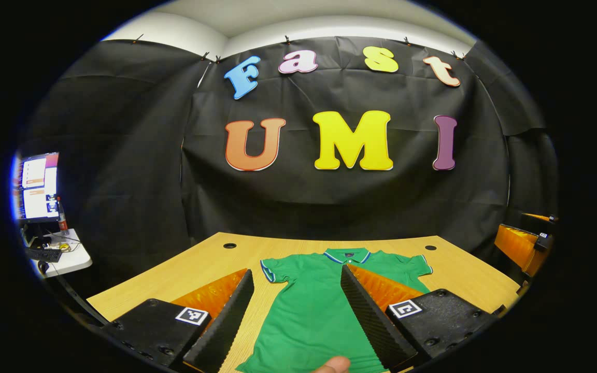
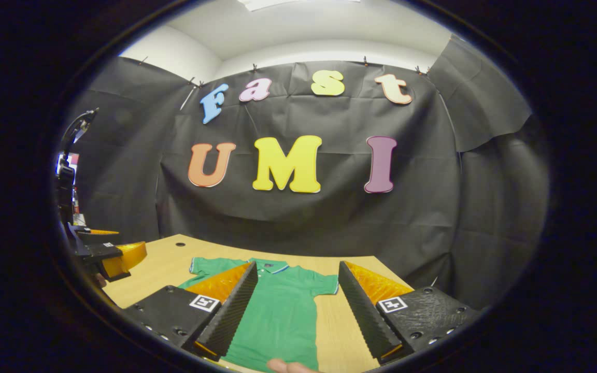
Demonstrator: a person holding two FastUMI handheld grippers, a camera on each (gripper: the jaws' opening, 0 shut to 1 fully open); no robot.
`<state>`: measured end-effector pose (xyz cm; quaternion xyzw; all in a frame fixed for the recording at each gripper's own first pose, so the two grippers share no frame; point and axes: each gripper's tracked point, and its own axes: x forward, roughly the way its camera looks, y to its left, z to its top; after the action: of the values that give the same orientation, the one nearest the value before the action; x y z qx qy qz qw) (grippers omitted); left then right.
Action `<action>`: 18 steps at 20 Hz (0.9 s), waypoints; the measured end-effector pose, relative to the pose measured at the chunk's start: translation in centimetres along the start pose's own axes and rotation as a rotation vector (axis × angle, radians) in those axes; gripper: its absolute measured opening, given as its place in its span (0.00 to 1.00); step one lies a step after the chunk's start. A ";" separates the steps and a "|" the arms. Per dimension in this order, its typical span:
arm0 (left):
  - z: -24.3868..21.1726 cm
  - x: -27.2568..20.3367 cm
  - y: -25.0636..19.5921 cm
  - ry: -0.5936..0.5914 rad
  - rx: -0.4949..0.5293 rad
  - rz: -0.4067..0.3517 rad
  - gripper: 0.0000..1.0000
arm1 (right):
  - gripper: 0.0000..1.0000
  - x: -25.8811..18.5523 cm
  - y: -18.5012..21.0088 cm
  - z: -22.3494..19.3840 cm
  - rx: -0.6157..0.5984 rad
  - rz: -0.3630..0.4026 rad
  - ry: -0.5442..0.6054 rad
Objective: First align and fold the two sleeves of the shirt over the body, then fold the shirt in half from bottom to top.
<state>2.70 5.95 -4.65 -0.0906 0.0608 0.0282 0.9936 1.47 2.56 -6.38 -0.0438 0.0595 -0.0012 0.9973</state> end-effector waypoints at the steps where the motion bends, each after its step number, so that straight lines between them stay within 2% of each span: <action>1: -0.4 0.4 0.1 0.013 -0.009 -0.001 1.00 | 0.96 0.7 -0.2 -0.3 -0.001 -0.004 0.004; 5: -1.2 1.3 0.1 0.036 -0.033 0.001 1.00 | 0.95 6.0 -2.7 -1.0 -0.015 -0.033 0.023; 7: -1.4 1.7 -0.2 0.040 -0.034 -0.006 1.00 | 0.95 10.2 -4.5 -1.6 -0.031 -0.075 0.049; 11: -1.8 2.4 0.0 0.038 0.005 0.004 1.00 | 0.96 19.1 -7.2 -4.2 -0.028 -0.110 0.148; 15: -2.5 3.3 0.1 0.044 0.027 0.010 1.00 | 0.95 27.7 -10.0 -9.3 -0.030 -0.167 0.295; 18: -3.6 4.2 0.4 0.076 0.027 0.017 1.00 | 0.96 32.2 -11.9 -14.0 -0.045 -0.202 0.416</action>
<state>6.46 5.85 -8.79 -0.0775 0.0996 0.0322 0.9915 31.85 -10.80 -23.04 -0.0705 0.2591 -0.1087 0.9571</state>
